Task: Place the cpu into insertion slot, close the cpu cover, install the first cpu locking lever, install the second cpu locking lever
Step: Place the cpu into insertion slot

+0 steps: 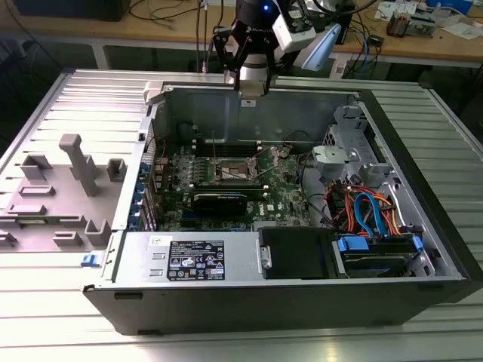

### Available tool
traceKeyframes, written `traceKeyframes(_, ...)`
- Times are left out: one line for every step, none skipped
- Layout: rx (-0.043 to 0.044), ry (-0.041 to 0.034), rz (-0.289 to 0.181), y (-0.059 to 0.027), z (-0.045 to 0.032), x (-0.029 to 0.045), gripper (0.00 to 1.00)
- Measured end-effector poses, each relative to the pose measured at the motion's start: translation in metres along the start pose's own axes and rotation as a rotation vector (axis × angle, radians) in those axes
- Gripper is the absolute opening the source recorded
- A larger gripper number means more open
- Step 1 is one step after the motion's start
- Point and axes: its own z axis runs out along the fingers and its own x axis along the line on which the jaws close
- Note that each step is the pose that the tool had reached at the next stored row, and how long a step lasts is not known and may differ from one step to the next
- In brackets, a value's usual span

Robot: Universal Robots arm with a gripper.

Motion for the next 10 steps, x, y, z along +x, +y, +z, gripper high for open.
traceKeyframes(0.0001,0.0001,0.0,-0.0005,-0.0001,0.0,0.54)
traceKeyframes(0.0,0.0,0.0,-0.0007,-0.0001,0.0,0.54)
traceKeyframes(0.0,0.0,0.0,-0.0007,-0.0001,0.0,0.54)
traceKeyframes(0.0,0.0,0.0,-0.0009,-0.0001,0.0,0.54)
traceKeyframes(0.0,0.0,0.0,-0.0009,-0.0001,0.0,0.54)
traceKeyframes(0.0,0.0,0.0,-0.0009,-0.0001,0.0,0.54)
traceKeyframes(0.0,0.0,0.0,-0.0011,-0.0001,0.0,0.54)
traceKeyframes(0.0,0.0,0.0,-0.0014,-0.0002,0.0,0.54)
traceKeyframes(0.0001,0.0001,0.0,-0.0017,-0.0002,-0.0001,0.54)
traceKeyframes(0.0,0.0,0.0,-0.0021,-0.0002,-0.0001,0.54)
